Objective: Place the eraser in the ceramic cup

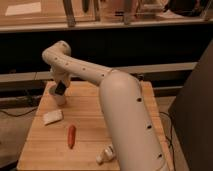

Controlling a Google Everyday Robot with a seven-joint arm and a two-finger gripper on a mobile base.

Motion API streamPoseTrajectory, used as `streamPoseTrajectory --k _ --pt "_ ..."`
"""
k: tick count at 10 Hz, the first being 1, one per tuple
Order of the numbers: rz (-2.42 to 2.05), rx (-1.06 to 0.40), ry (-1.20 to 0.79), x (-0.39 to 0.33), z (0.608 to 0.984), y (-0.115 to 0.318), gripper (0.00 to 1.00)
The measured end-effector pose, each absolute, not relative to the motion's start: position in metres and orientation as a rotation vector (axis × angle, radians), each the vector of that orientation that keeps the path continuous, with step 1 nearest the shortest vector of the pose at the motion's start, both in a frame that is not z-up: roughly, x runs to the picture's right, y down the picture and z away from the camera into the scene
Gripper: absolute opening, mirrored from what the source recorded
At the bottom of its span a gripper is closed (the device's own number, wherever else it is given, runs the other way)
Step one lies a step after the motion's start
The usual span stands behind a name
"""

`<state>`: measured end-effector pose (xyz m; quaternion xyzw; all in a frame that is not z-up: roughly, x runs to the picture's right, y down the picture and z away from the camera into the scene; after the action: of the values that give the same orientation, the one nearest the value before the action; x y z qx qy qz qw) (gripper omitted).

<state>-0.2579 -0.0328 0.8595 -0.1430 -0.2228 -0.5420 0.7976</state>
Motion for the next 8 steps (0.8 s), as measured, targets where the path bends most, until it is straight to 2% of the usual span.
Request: streamPoseTrajectory --k 3,4,6,8 --pt "-1.17 -0.299 -0.479 -0.2612 0.8578 -0.0327 0.66" --pt "-1.173 -0.297 -0.478 -0.2617 0.8573 -0.0329 0.69" --pt "-1.175 -0.295 -0.478 -0.2627 0.8564 -0.0328 0.64" --pt "-1.175 -0.296 -0.477 -0.2624 0.855 -0.0339 0.75"
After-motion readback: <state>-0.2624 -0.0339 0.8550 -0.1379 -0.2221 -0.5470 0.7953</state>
